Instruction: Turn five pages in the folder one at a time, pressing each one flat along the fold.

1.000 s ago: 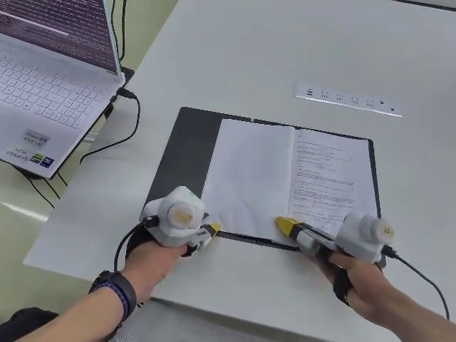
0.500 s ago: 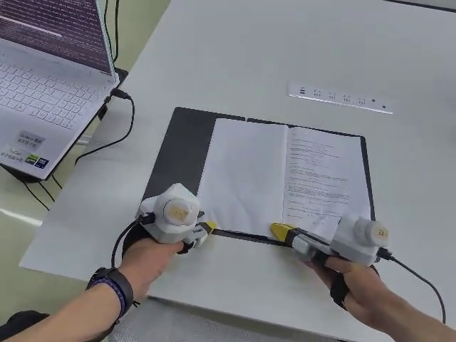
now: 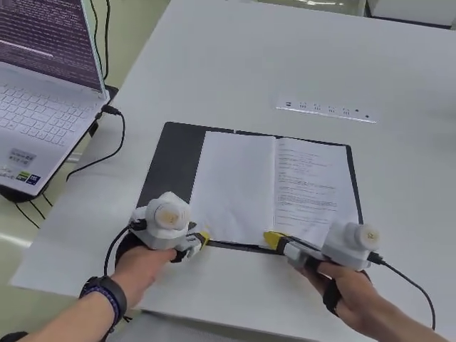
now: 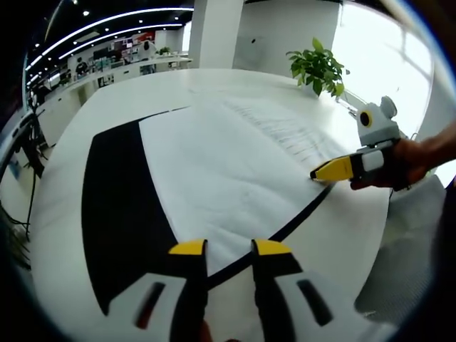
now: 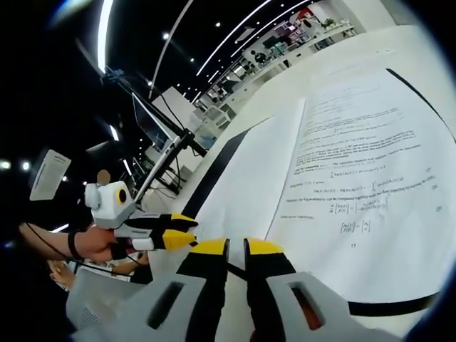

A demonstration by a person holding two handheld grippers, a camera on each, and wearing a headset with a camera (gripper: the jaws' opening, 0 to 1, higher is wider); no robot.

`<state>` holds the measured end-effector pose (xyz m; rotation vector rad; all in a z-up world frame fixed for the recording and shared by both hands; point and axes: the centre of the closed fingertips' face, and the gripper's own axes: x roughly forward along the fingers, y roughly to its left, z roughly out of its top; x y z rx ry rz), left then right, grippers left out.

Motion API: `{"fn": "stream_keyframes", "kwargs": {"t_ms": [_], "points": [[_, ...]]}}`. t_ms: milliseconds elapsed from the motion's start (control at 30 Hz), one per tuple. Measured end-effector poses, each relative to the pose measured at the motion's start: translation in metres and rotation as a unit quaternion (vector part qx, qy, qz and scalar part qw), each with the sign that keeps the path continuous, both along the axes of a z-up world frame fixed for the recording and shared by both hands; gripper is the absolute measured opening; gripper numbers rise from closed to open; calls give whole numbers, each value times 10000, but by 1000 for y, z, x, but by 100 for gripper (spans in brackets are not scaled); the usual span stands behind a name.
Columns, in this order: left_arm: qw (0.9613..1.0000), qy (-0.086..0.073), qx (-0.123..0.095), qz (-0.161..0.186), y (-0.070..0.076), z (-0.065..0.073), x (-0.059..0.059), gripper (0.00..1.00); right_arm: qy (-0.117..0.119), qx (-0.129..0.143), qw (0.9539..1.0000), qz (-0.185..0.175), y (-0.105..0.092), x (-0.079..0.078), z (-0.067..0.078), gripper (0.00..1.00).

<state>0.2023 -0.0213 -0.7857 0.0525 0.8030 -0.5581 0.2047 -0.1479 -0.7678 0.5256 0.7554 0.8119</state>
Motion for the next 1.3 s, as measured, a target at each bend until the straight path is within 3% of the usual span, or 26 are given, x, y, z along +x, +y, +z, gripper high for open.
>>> {"fn": "stream_keyframes", "kwargs": {"t_ms": [167,367,700,1000,1300], "points": [[9999,5,-127,87,2,7,-1,27,-205,-86,9997,-140,-15,3,11,15],[9999,-67,-117,8,4,19,-2,30,-379,-143,9989,-221,-26,8,25,18],[9990,-233,-301,227,13,48,7,32,-668,-309,9971,-194,-43,15,38,22],[9989,-464,31,-101,13,71,3,37,-1036,-550,9930,-107,-70,16,58,31],[9967,-705,163,-370,9,97,1,44,-1411,-773,9867,-221,-110,15,81,40]]}}
